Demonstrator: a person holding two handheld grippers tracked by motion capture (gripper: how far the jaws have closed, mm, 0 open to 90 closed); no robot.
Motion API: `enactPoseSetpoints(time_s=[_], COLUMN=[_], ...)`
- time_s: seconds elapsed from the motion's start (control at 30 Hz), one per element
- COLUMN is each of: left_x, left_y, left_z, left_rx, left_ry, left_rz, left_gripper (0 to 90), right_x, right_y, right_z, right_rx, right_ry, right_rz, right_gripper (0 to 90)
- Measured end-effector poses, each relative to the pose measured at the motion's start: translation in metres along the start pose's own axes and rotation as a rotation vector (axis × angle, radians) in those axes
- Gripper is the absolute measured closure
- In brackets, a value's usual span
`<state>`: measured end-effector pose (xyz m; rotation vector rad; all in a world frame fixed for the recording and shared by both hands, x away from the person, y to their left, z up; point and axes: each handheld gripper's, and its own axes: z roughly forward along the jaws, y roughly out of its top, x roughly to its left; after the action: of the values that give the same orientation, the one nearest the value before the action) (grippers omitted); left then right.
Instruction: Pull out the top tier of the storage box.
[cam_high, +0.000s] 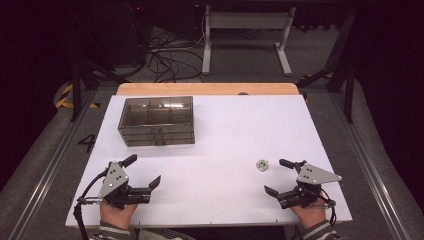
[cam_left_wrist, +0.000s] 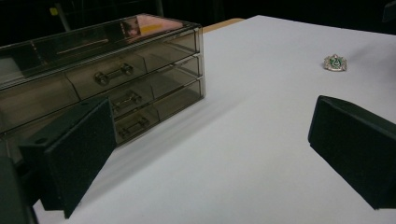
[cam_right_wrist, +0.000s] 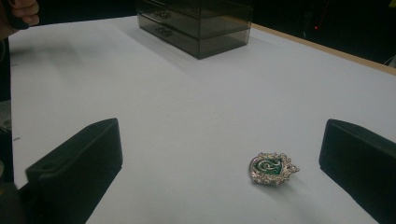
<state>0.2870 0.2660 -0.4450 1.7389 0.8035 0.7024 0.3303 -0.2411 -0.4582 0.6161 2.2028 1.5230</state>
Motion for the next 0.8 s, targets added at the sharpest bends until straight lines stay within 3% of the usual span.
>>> enactPoseSetpoints(time_s=[0.07,0.2,0.37,0.8], left_x=[0.0,0.005,0.005,0.015], left_y=[0.001,0.003,0.008,0.024], left_z=[0.0,0.002,0.006,0.014], left_rx=[0.002,0.018,0.03,0.035], left_ry=[-0.003,-0.005,-0.003,-0.008], left_rz=[0.005,-0.049,-0.007,0.021], left_gripper=[2.3,4.1,5.2,6.8], right_x=[0.0,-0.005,-0.012,-0.01], right_y=[0.0,-0.003,-0.007,-0.008], right_z=[0.001,0.001,0.002,0.006], right_rx=[0.003,-0.002,-0.007,0.017], right_ry=[0.005,0.016,0.017,0.032], right_rz=[0.005,0.029,0.066,0.061], right_gripper=[0.5,1.7,1.9,2.3])
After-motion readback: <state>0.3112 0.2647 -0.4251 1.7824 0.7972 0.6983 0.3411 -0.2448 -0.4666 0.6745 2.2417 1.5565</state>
